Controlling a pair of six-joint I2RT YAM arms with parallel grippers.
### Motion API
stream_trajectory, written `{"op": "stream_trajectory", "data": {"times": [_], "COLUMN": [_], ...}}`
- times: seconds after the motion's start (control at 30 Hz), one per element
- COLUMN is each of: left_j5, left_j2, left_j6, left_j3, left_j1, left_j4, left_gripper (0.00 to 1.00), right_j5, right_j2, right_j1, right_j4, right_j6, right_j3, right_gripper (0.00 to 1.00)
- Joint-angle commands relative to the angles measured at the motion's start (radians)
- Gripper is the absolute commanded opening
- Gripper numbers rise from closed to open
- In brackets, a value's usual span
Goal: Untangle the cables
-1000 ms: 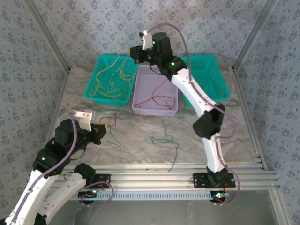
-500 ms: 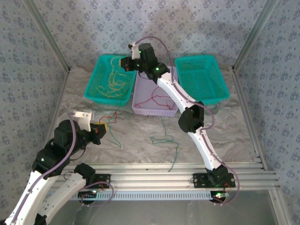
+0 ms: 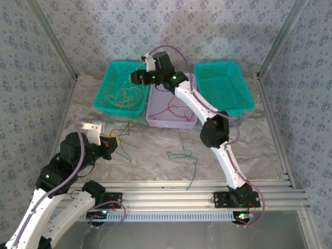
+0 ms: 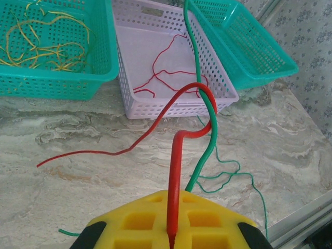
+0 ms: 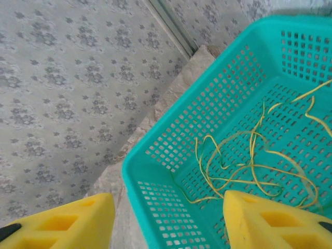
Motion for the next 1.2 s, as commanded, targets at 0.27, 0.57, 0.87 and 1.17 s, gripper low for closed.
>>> {"op": "stream_trajectory", "data": {"times": [0.27, 0.57, 0.87, 1.17], "left_j5": [0.007, 0.069, 0.067, 0.093], "left_j2": [0.03, 0.061, 0.083, 0.119], "left_j6": [-0.032, -0.144, -0.218, -0.273], "left_j3": [0.014, 0.013, -0.008, -0.018], "left_j1": [0.006, 0.005, 0.005, 0.005], "left_j4": [0.052, 0.149, 0.222, 0.292], "left_gripper": [0.0, 0.0, 0.0, 0.0], "right_j5": [0.032, -0.106, -0.1, -0.057], "right_j2": [-0.678, -1.015, -1.039, -0.912], "right_j1": [-0.021, 0.101, 0.233, 0.314], "right_j4": [0.204, 0.463, 0.542, 0.67], "right_j6": [-0.142, -0.116, -0.141, -0.127], "right_j3": [-0.662, -1.241, -1.462, -1.471], "right_gripper": [0.62, 0.65, 0.65, 0.66]}}
